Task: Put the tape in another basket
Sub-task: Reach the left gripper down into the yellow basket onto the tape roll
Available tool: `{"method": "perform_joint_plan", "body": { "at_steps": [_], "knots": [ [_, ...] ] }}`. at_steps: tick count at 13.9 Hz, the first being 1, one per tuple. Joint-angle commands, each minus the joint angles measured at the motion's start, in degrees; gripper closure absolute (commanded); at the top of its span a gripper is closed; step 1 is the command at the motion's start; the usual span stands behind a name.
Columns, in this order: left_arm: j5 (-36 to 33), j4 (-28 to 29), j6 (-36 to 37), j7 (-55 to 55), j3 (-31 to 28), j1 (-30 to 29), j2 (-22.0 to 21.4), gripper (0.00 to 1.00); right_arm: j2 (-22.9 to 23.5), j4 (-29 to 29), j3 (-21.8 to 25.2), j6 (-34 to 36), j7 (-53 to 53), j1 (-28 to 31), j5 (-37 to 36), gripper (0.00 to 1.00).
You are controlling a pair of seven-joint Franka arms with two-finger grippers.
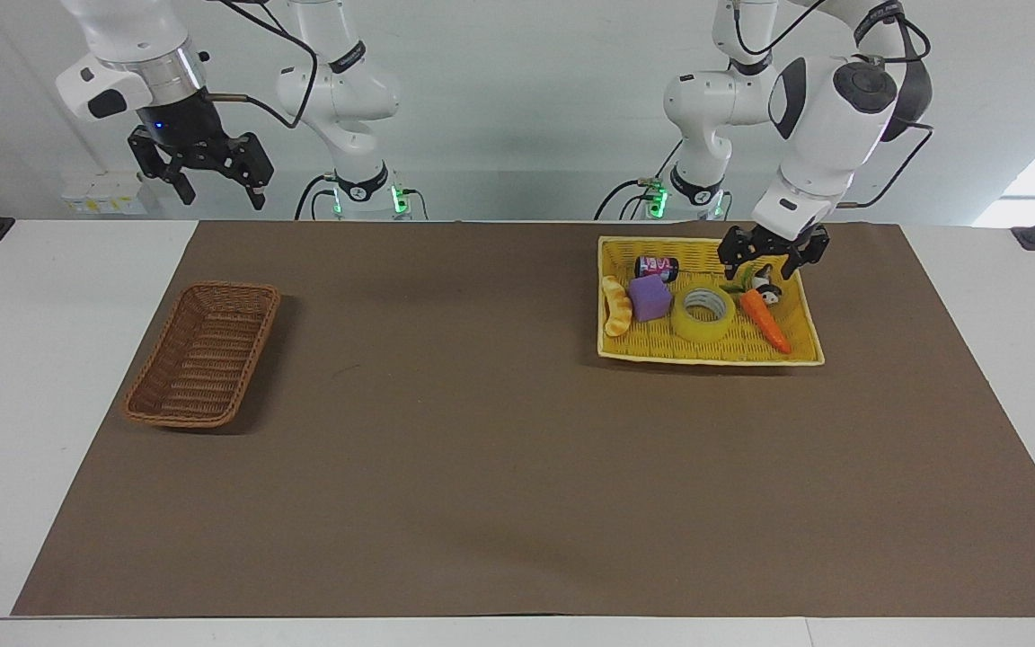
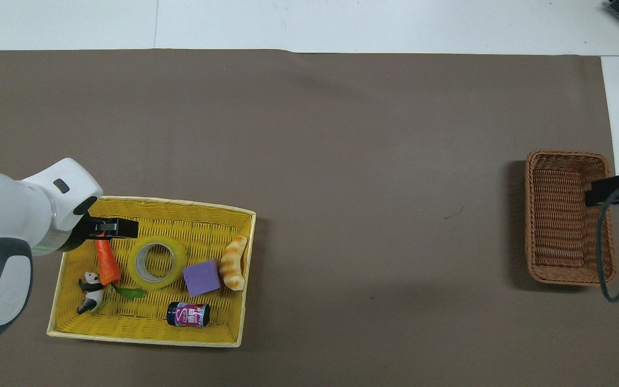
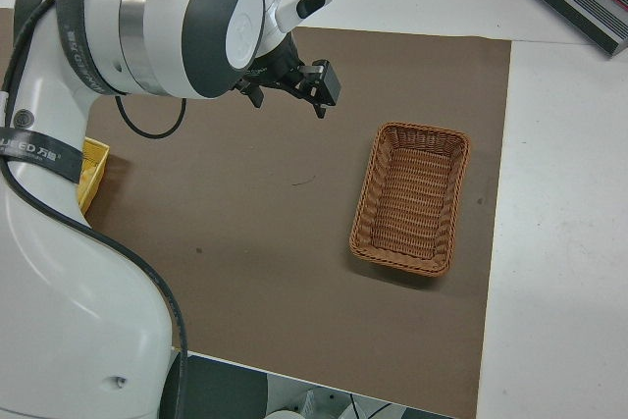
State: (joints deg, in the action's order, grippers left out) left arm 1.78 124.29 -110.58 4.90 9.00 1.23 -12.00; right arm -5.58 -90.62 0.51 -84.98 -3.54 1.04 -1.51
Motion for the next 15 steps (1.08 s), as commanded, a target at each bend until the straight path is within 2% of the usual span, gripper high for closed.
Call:
{"method": "perform_joint_plan", "body": {
  "at_steps": [1,5,8,11,13,15],
  "knots": [
    [0.6,7.1,-5.0,-2.5,-0.4,-0.2,-2.3,0.0,-0.2,-0.1,-0.1,0.2,1.2,0.4,0.8,0.0],
    [0.6,11.7,-10.6,-2.6,-0.4,-0.2,-1.0,0.0,-0.2,-0.1,-0.1,0.2,1.2,0.4,0.8,0.0],
    [0.6,15.4,-17.6,-2.6,-0.4,0.1,2.1,0.01,-0.2,-0.1,-0.1,0.2,1.2,0.4,0.8,0.0],
    [0.6,18.0,-21.9,-2.6,-0.3,0.4,3.7,0.14,-0.2,-0.1,-0.1,0.2,1.2,0.4,0.8,0.0],
    [0.6,18.5,-23.8,-2.6,-0.3,0.5,5.2,0.32,-0.2,-0.1,-0.1,0.2,1.2,0.4,0.8,0.0],
    [0.6,18.7,-25.2,-2.6,-0.3,0.6,6.7,0.42,-0.2,-0.1,-0.1,0.2,1.2,0.4,0.8,0.0]
  ]
}}
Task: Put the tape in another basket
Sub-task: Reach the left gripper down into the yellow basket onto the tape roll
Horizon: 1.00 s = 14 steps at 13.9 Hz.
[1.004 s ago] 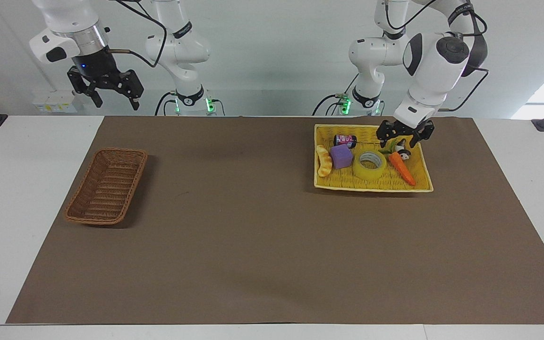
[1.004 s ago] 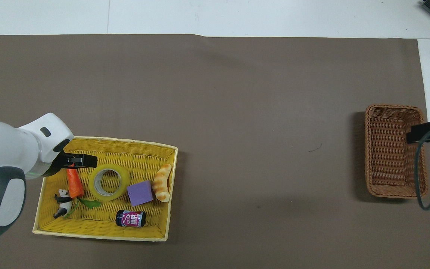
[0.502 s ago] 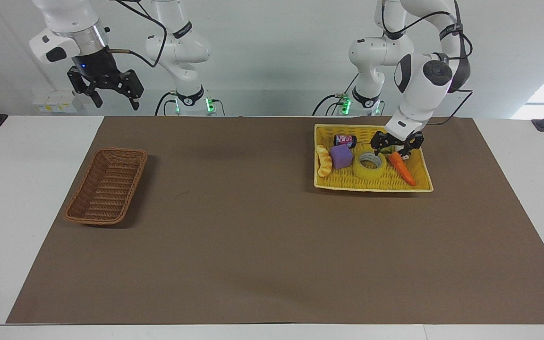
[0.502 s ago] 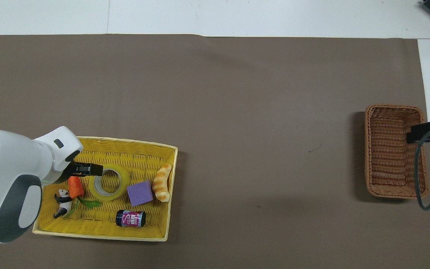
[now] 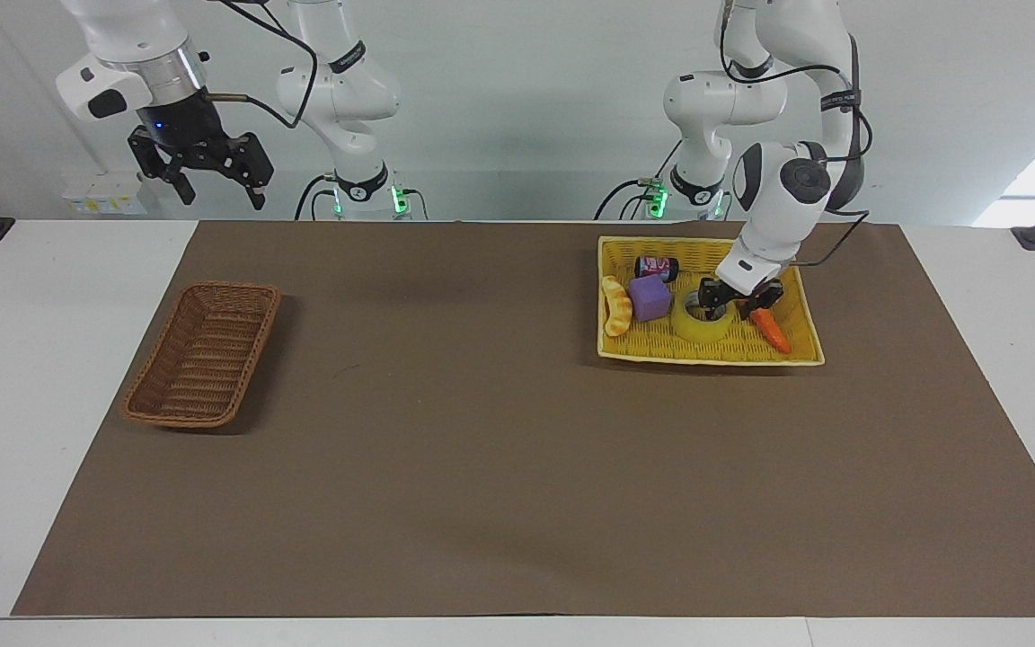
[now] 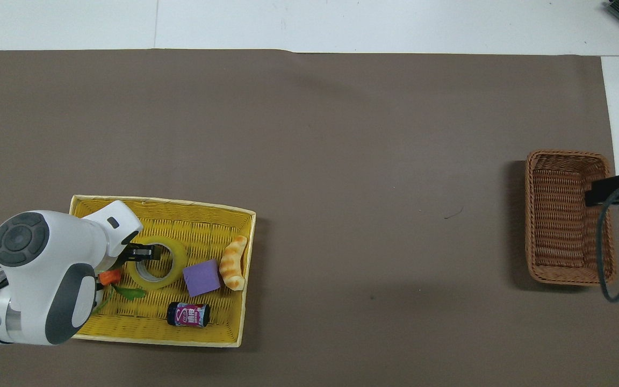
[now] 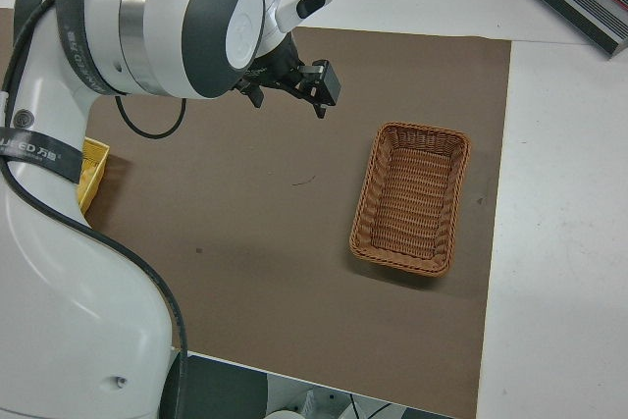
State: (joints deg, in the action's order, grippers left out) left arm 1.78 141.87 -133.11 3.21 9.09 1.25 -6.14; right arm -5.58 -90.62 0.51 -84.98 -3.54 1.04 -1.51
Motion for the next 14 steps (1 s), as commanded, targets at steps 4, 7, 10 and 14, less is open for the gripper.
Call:
{"method": "perform_joint_plan", "body": {
  "at_steps": [4,7,10,14],
  "knots": [
    [0.6,0.4,-2.0,-0.7,-0.5,0.4,2.0,0.94,-0.2,-0.1,-0.1,0.2,1.2,0.4,0.9,0.0],
    [0.6,-2.7,0.6,-1.0,-0.5,0.5,3.4,1.0,-0.2,-0.1,-0.1,0.2,1.2,0.4,0.8,0.0],
    [0.6,-9.7,10.6,-1.1,-0.6,-0.4,2.6,1.0,-0.2,-0.1,-0.1,0.1,1.2,0.4,0.8,0.0],
    [0.6,-19.2,20.9,-0.4,-0.9,-0.5,2.3,1.0,-0.2,-0.1,-0.1,0.2,1.2,0.4,0.8,0.0]
  ]
}}
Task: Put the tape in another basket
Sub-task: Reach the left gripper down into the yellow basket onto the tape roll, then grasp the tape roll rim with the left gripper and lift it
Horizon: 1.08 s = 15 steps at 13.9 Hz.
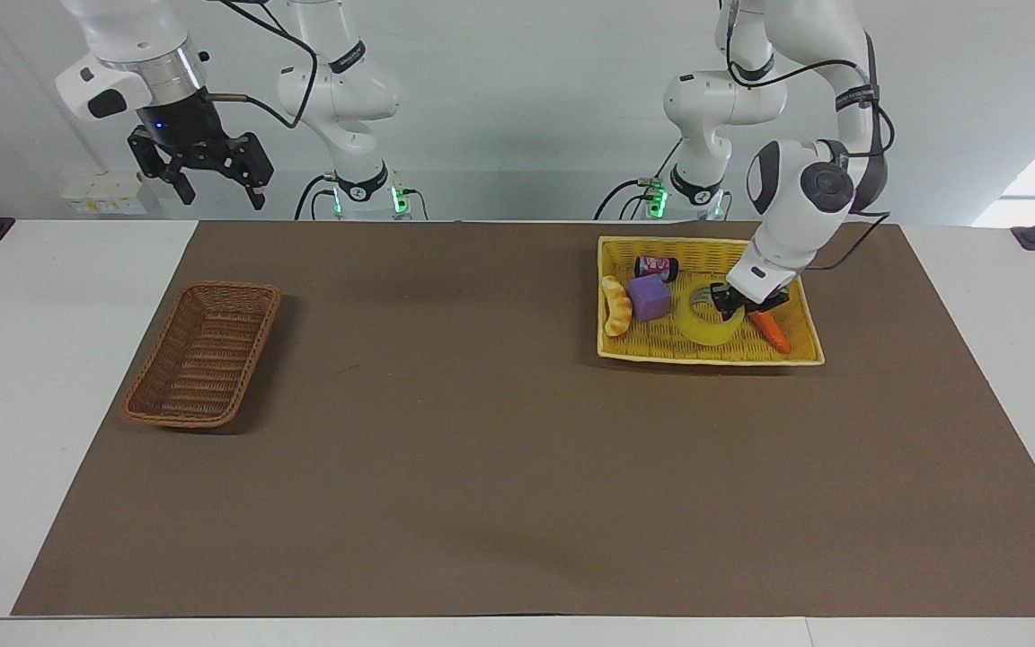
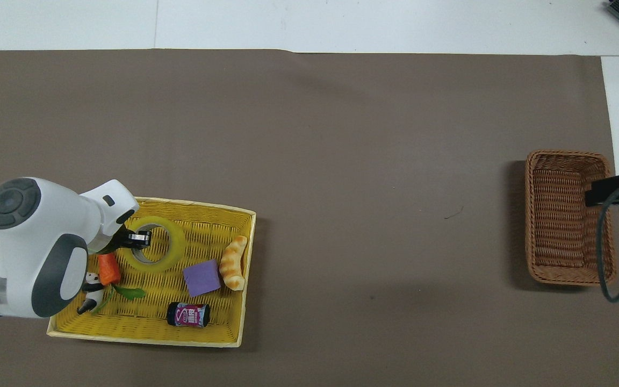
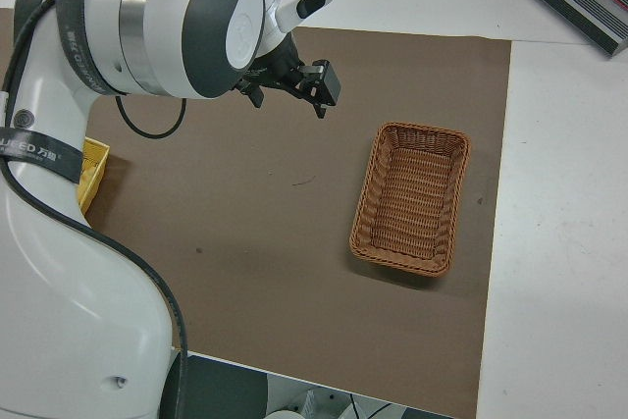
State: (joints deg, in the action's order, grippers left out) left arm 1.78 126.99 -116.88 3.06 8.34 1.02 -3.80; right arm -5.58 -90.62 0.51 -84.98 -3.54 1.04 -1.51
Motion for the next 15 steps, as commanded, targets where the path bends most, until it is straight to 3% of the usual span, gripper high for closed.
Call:
{"method": "perform_joint_plan", "body": {
  "at_steps": [1,4,7,10,13,15],
  "knots": [
    [0.6,-6.8,7.2,-0.2,-0.2,-0.3,0.0,1.0,-0.2,-0.1,-0.1,0.2,1.2,0.4,0.8,0.0],
    [0.7,-11.9,10.5,1.6,0.0,0.0,0.1,1.0,-0.2,-0.1,-0.1,0.2,1.1,0.4,0.8,0.0],
    [0.7,-13.0,11.1,2.7,0.4,3.4,0.0,1.0,-0.2,-0.1,-0.1,0.2,1.2,0.4,0.8,0.0],
    [1.2,-16.9,16.3,3.4,0.4,6.4,0.7,1.0,-0.2,-0.1,-0.1,0.2,1.1,0.4,0.8,0.0],
    [8.0,-17.6,16.6,9.0,0.4,9.7,1.1,1.0,-0.8,-1.4,-1.1,0.2,3.4,-0.3,0.9,0.0],
    [15.9,-18.0,16.1,10.8,0.4,10.5,1.3,1.0,-1.4,-2.9,-2.4,0.4,3.6,-0.9,5.6,0.0]
  ]
}}
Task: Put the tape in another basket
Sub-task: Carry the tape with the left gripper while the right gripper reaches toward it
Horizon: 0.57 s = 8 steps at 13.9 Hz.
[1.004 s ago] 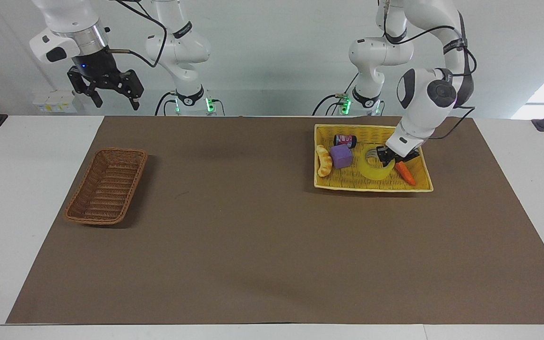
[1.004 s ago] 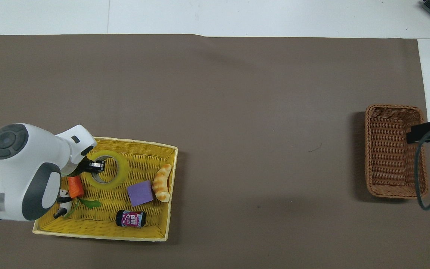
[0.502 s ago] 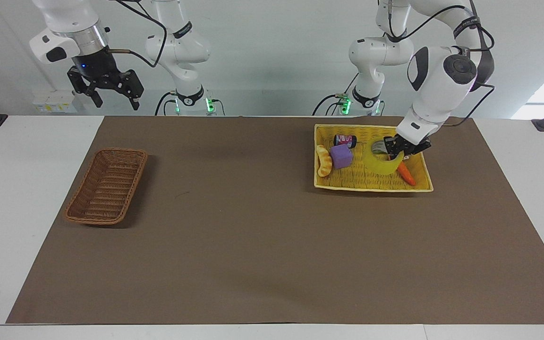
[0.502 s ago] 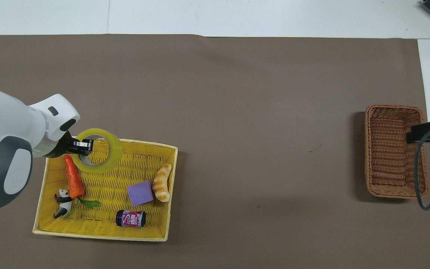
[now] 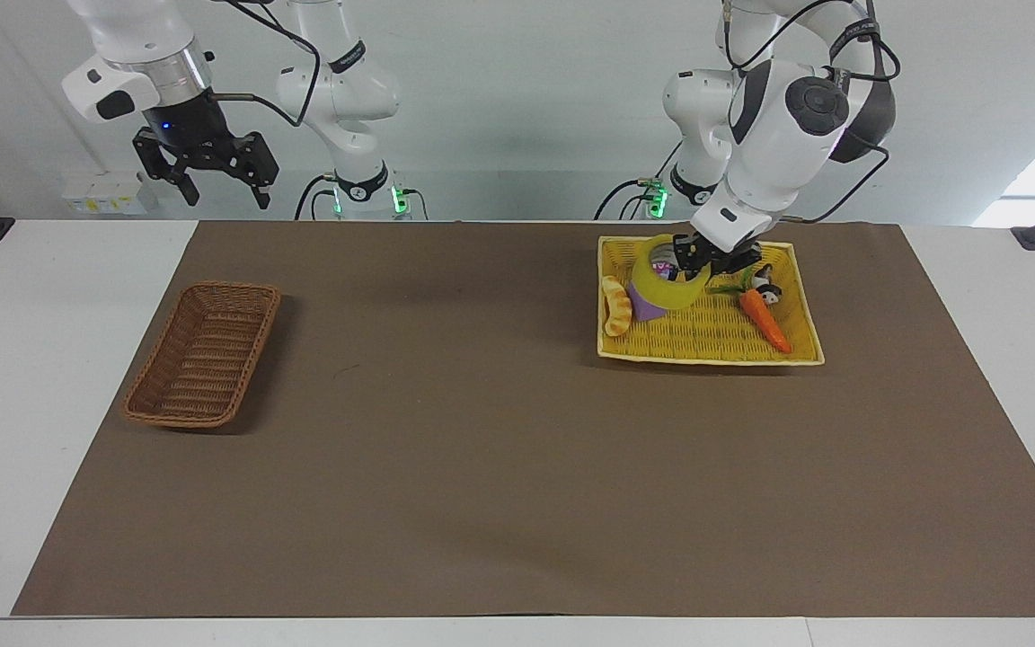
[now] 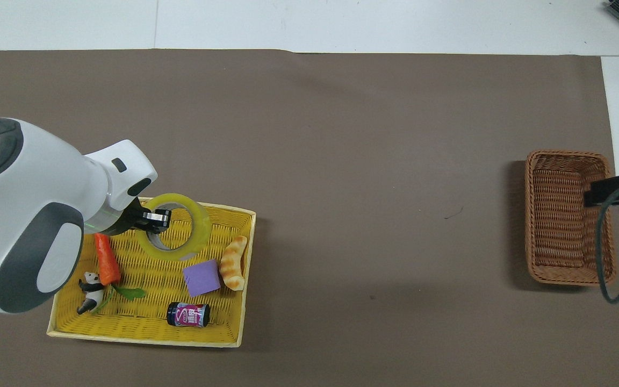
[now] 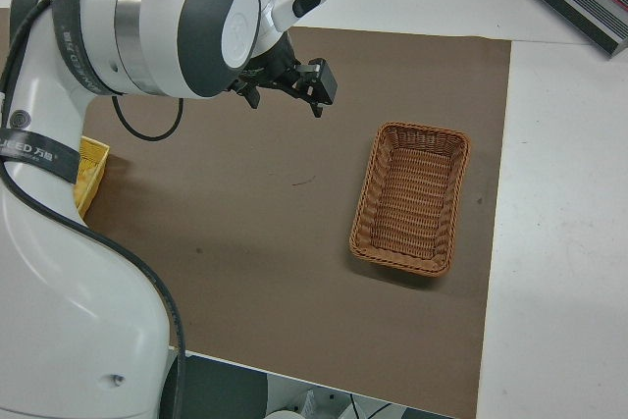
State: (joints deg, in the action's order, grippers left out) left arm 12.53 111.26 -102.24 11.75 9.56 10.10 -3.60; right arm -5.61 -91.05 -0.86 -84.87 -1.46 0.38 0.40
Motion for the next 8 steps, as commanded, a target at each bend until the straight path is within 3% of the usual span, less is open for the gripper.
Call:
{"method": "perform_joint_plan", "body": {
  "at_steps": [1,5,8],
  "knots": [
    [9.1,-2.3,0.6,2.7,-0.9,2.0,1.1,1.0,-1.4,-3.7,-1.1,0.1,1.6,-0.3,8.5,0.0],
    [20.9,-1.6,-4.5,4.2,-0.8,7.1,1.0,1.0,-1.3,-8.7,-1.2,-1.7,1.6,-2.0,21.4,0.0],
    [24.8,-0.7,-11.0,4.3,-0.8,12.5,0.8,1.0,-1.4,-11.5,-1.2,-1.6,0.6,-2.0,31.6,0.0]
  ]
}}
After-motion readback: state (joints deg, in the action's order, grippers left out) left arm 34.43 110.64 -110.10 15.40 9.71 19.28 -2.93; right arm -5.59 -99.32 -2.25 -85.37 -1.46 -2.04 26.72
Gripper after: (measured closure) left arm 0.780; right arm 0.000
